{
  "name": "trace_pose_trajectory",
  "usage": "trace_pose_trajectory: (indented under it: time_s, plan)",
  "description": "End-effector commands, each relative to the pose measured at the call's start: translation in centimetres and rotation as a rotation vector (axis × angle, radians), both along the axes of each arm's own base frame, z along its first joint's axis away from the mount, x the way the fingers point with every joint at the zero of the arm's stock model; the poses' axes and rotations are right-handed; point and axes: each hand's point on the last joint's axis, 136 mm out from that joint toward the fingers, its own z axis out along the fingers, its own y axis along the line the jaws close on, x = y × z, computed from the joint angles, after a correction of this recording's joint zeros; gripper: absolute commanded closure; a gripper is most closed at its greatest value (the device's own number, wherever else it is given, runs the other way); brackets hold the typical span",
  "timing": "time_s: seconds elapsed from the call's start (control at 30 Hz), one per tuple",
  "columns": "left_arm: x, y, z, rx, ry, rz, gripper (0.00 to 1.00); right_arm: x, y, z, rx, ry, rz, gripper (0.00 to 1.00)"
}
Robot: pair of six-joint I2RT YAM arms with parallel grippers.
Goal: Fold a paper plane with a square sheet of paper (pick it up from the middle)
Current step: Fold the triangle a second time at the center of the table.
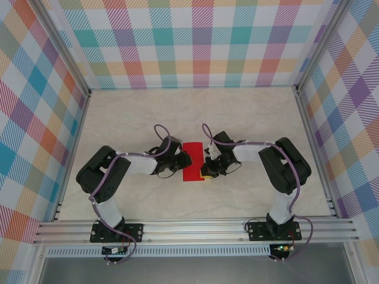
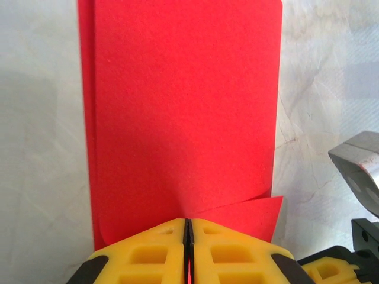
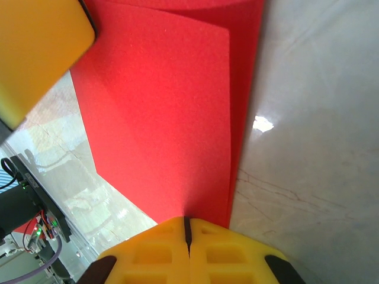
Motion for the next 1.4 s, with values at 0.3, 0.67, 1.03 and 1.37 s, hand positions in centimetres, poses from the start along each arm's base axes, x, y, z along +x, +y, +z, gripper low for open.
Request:
trace_pose_trajectory:
  time_s: [0.3, 0.67, 1.03, 1.37]
  plan:
    - [1.1, 3.1, -1.5, 0.056, 0.019, 0.073, 0.89, -3.1, -3.2, -4.7, -0.196, 0.113, -0.004, 0.95]
    - [1.5, 4.3, -1.9, 0.072, -0.004, 0.072, 0.89, -3.0, -3.1, -4.7, -0.195, 0.115, -0.006, 0.95]
    - [2.6, 4.8, -0.1, 0.05, -0.044, 0.072, 0.88, -3.0, -3.1, -4.8, -0.196, 0.116, -0.007, 0.94]
    - [3.1, 3.9, 4.5, -0.037, -0.097, 0.041, 0.86, -2.8, -2.9, -4.6, -0.188, 0.113, -0.01, 0.94]
